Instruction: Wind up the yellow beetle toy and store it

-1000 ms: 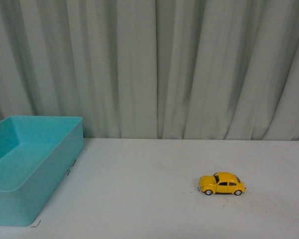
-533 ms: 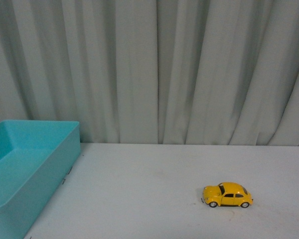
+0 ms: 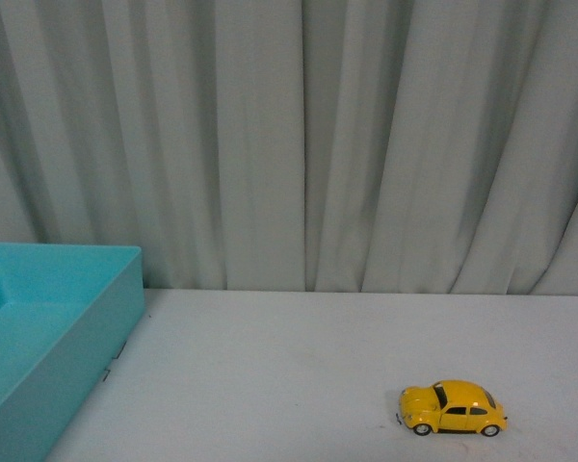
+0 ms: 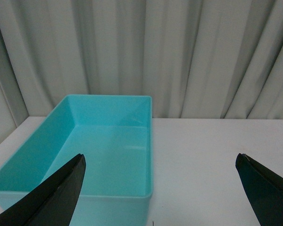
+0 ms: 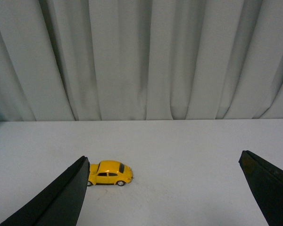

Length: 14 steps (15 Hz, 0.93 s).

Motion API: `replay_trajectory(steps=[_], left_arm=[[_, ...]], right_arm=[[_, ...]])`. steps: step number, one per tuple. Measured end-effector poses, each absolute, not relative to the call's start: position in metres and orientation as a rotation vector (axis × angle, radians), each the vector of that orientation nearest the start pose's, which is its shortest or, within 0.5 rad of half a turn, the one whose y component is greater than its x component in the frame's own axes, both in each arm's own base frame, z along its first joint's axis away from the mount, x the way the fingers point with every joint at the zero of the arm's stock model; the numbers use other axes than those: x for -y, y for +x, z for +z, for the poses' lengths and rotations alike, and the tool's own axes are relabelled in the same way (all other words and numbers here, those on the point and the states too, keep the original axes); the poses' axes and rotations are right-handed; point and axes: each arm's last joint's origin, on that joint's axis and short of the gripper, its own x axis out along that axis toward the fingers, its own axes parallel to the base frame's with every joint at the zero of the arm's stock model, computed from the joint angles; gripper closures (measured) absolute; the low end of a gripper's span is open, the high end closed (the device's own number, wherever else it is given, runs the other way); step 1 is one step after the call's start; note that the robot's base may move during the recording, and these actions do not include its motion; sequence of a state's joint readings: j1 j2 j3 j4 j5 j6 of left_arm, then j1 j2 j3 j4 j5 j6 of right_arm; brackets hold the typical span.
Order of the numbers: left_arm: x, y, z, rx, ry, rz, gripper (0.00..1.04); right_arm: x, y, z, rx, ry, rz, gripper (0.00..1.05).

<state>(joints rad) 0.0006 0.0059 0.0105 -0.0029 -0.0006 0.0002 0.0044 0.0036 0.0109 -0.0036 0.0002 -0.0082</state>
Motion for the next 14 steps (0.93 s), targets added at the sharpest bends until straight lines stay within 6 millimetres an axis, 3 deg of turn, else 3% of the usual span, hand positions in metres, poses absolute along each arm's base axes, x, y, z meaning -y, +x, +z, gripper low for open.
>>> replay_trajectory(steps=[14], left_arm=[[-0.0001, 0.0974, 0.1662, 0.0, 0.0, 0.001, 0.07]], right_arm=[[-0.0004, 0.0973, 0.1665, 0.003, -0.008, 0.004, 0.07]])
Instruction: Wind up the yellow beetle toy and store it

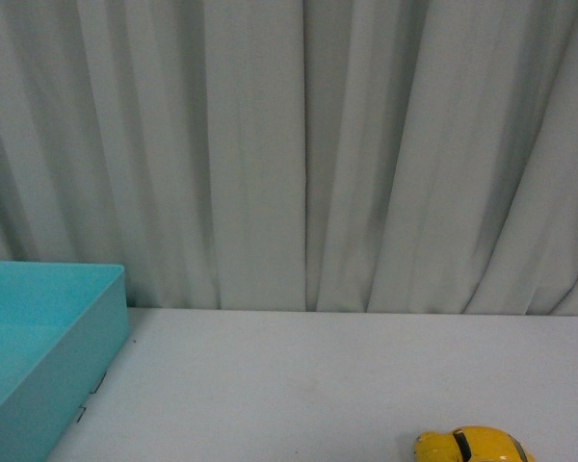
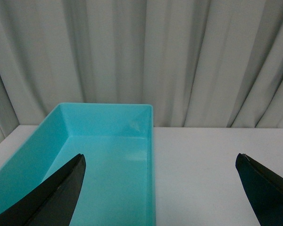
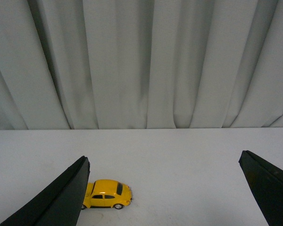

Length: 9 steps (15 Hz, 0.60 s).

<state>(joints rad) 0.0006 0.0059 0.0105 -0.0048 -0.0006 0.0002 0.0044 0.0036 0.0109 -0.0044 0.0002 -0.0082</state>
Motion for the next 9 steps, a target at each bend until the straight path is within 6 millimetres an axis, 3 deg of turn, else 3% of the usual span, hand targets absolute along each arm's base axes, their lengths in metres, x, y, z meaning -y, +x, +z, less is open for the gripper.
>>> replay_trajectory(steps=[9], left_arm=[[-0.0001, 0.0974, 0.1663, 0.001, 0.0, 0.001, 0.07]], right_arm=[[-0.0004, 0.0973, 0.1665, 0.003, -0.008, 0.004, 0.07]])
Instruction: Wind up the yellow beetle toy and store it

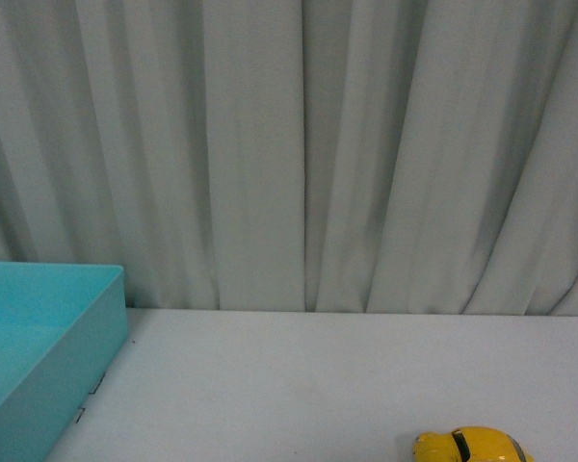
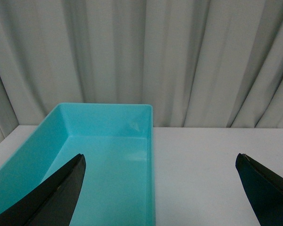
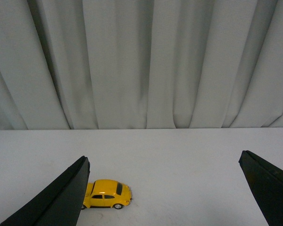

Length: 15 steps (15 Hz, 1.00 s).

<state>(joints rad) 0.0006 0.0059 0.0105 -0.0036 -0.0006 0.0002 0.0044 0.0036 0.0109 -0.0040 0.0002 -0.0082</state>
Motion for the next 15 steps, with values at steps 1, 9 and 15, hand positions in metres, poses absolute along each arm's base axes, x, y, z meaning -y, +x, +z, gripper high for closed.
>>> replay_trajectory(steps=[1, 9, 15], left_arm=[[0.0, 0.097, 0.166, 0.001, 0.0, 0.001, 0.07], [0.0, 0.097, 0.166, 0.001, 0.0, 0.001, 0.07], [0.0, 0.097, 0.166, 0.002, 0.001, 0.0, 0.07]], right_arm=[[0.0, 0.097, 0.167, 0.003, -0.008, 0.004, 0.07], [0.0, 0.097, 0.167, 0.003, -0.008, 0.004, 0.07], [0.063, 0.137, 0.199, -0.03, 0.175, 0.109, 0.07]])
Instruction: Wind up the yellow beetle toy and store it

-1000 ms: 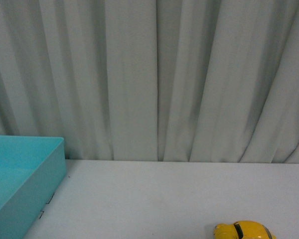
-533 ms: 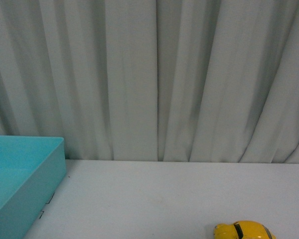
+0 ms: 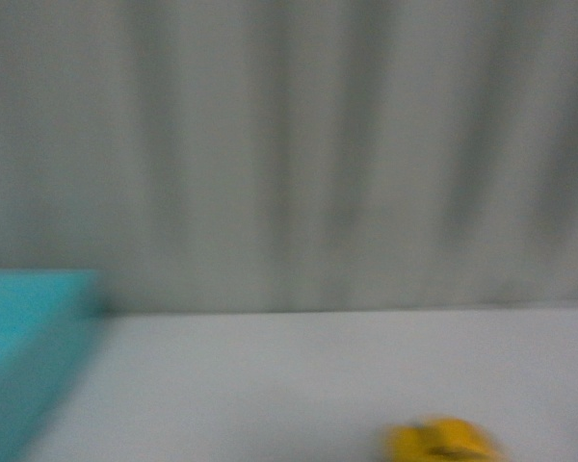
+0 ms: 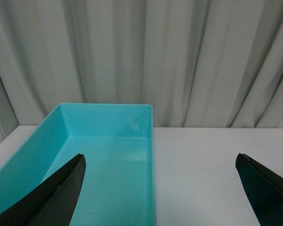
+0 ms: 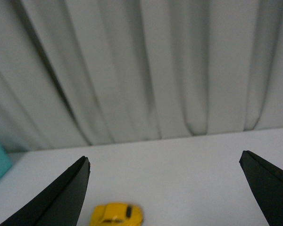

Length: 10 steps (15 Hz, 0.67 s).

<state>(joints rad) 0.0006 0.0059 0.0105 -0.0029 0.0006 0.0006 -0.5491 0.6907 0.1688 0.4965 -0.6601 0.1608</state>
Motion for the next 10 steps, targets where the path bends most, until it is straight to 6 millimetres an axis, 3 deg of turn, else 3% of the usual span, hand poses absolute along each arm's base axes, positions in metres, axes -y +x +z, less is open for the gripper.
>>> replay_trajectory(steps=[1, 2, 4, 7, 10], left_arm=[[0.0, 0.097, 0.166, 0.001, 0.0, 0.003, 0.07], [0.0, 0.097, 0.166, 0.002, 0.0, 0.001, 0.07], [0.0, 0.097, 0.166, 0.001, 0.0, 0.002, 0.07], [0.0, 0.097, 0.166, 0.001, 0.0, 0.001, 0.07], [0.0, 0.097, 0.166, 0.001, 0.0, 0.001, 0.07]], right_arm=[[0.079, 0.157, 0.206, -0.005, 0.151, 0.091, 0.07], [0.095, 0.194, 0.206, -0.004, 0.123, 0.109, 0.07], [0.102, 0.265, 0.195, -0.08, 0.112, 0.209, 0.07], [0.075, 0.355, 0.179, -0.2, 0.029, 0.471, 0.07], [0.04, 0.392, 0.178, -0.275, -0.049, 0.784, 0.07]])
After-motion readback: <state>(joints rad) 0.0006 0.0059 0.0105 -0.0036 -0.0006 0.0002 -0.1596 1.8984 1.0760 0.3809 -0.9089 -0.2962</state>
